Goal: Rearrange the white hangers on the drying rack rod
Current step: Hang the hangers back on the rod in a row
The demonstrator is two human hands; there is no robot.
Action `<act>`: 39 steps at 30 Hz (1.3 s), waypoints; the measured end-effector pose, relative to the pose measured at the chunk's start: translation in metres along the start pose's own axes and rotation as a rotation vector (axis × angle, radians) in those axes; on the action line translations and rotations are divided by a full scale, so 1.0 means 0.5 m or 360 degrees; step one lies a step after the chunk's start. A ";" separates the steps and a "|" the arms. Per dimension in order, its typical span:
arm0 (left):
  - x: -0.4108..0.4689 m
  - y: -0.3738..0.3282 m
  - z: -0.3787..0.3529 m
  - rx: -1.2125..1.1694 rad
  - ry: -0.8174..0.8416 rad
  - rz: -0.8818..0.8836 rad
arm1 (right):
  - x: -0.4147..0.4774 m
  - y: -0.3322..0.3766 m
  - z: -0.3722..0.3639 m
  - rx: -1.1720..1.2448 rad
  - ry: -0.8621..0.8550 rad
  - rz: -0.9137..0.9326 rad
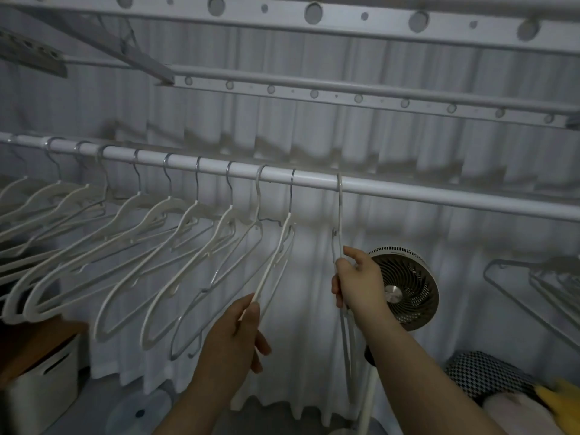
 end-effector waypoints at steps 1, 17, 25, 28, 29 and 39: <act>0.002 0.001 0.003 -0.0015 0.0002 0.0024 | 0.000 0.000 -0.002 -0.0010 0.0011 -0.0003; -0.020 -0.016 0.006 0.0166 -0.0147 -0.0029 | 0.012 0.003 -0.030 -0.0164 0.0162 0.0091; -0.039 -0.018 0.001 0.0192 -0.0201 -0.0011 | 0.014 0.002 -0.025 -0.0135 0.0207 0.0113; -0.046 -0.020 0.007 0.0268 -0.0281 -0.0083 | 0.013 -0.001 -0.024 -0.0141 0.0235 0.0085; -0.050 -0.024 0.011 0.0264 -0.0323 -0.0125 | 0.013 -0.002 -0.023 -0.0160 0.0242 0.0089; -0.137 -0.126 -0.049 0.0281 -0.0449 -0.0610 | 0.004 0.034 0.134 -0.0143 0.0021 0.0258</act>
Point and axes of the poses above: each hand's wrist, its own x-axis towards the middle knuckle, its own z-axis out of the back of the hand, y = z × x, the point moved 7 cm from there along x, towards the middle knuckle, and after that the axes turned 15 degrees about z, right-handed, at the moved point
